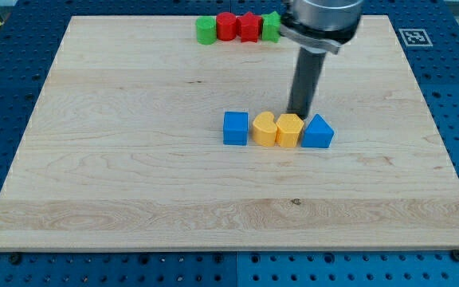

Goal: Slide the blue cube towards bottom left of the board

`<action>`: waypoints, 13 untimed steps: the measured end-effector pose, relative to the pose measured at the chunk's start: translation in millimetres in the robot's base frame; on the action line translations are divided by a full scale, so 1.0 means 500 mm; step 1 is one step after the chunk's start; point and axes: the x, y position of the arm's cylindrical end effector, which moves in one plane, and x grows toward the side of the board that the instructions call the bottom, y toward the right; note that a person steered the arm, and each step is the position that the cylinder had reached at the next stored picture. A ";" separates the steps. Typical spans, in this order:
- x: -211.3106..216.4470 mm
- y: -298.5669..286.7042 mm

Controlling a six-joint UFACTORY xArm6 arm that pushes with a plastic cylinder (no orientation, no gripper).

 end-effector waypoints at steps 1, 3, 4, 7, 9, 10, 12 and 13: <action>0.000 -0.051; 0.001 -0.103; 0.008 -0.124; 0.076 -0.129; 0.154 -0.128; 0.172 -0.152; 0.168 -0.249; 0.149 -0.301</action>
